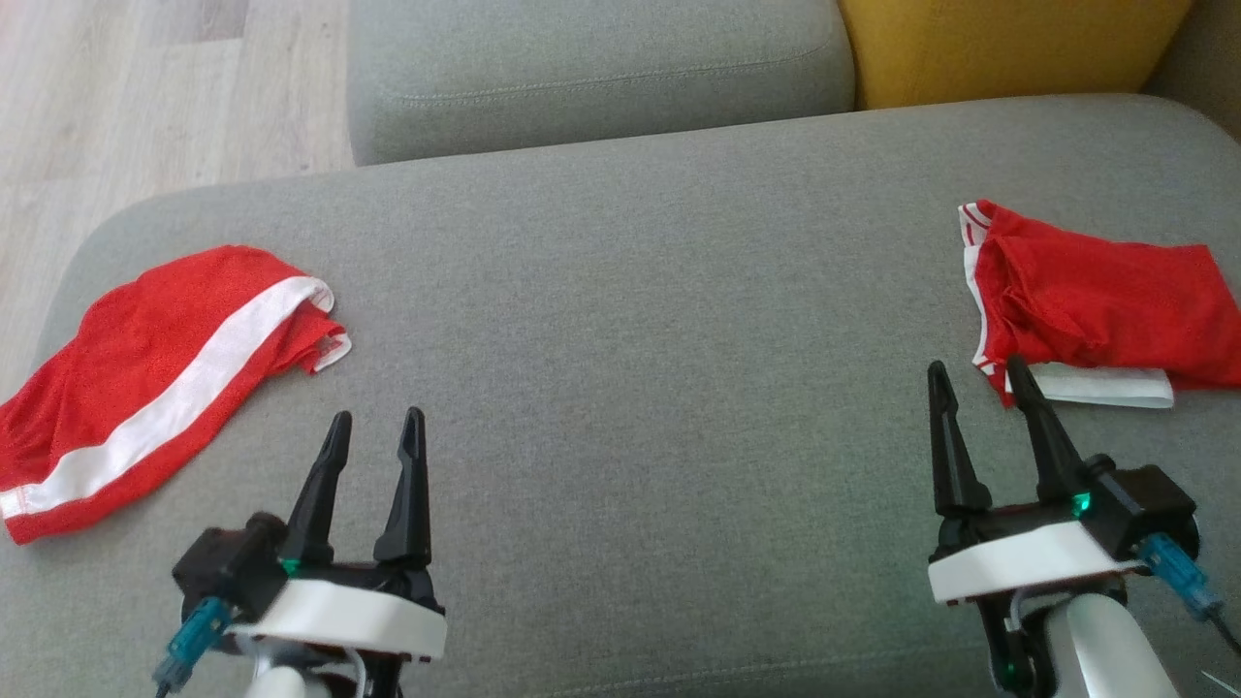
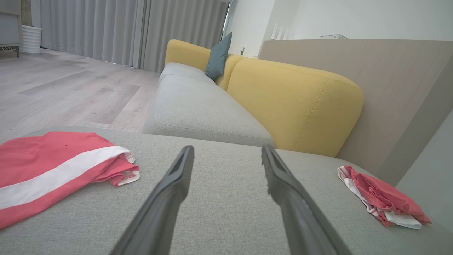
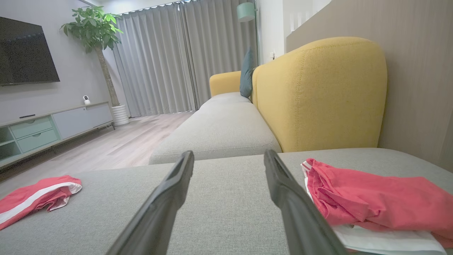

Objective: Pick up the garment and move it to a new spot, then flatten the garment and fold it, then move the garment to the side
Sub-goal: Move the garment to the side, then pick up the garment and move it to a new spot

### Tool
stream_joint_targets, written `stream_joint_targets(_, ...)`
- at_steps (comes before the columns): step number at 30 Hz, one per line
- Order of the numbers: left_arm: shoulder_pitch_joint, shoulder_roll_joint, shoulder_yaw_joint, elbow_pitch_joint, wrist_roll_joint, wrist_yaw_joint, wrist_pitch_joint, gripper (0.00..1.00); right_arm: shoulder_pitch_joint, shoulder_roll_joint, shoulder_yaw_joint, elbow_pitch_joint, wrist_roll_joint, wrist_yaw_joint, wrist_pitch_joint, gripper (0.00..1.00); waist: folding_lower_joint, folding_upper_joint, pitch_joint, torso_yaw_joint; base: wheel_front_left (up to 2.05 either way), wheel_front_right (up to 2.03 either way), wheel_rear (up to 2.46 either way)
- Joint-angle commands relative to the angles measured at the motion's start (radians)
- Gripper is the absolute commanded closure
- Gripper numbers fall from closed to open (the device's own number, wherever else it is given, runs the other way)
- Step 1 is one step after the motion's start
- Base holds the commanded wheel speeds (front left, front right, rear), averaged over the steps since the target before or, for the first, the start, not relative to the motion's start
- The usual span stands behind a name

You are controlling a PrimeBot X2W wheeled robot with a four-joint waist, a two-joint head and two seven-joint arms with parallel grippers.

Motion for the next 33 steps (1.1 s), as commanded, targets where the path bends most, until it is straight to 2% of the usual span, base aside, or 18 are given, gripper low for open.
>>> stream_joint_targets(1,-0.037,0.007,0.029,-0.039,0.007,0.003,-0.005,0.00,-0.024,-0.002,0.022,-0.040,0.008,-0.001,-0.013,0.00,0.0001,-0.0001,0.003,0.001,0.00,0.00,0.00)
stream_joint_targets(11,-0.049,0.007,0.029,-0.037,0.005,0.000,-0.005,0.00,-0.023,-0.002,0.017,-0.036,0.018,-0.001,-0.013,0.00,0.0001,-0.0001,0.006,0.014,0.00,0.00,0.00)
stream_joint_targets(16,-0.050,0.007,0.028,-0.036,0.002,0.006,-0.005,0.00,-0.022,-0.002,0.022,-0.024,0.025,-0.001,-0.014,0.00,0.0001,-0.0001,0.000,0.051,0.00,0.00,0.00)
stream_joint_targets(23,-0.046,0.007,0.053,-0.033,0.005,0.015,-0.005,0.00,-0.016,-0.002,0.064,-0.005,0.031,-0.001,-0.014,0.00,0.0001,-0.0001,-0.020,0.149,0.00,0.00,0.00)
stream_joint_targets(33,-0.025,0.007,0.109,-0.038,0.016,0.021,-0.005,0.00,0.002,-0.002,0.118,0.018,0.054,-0.001,-0.014,0.00,0.0001,-0.0001,-0.051,0.327,0.00,0.00,0.00)
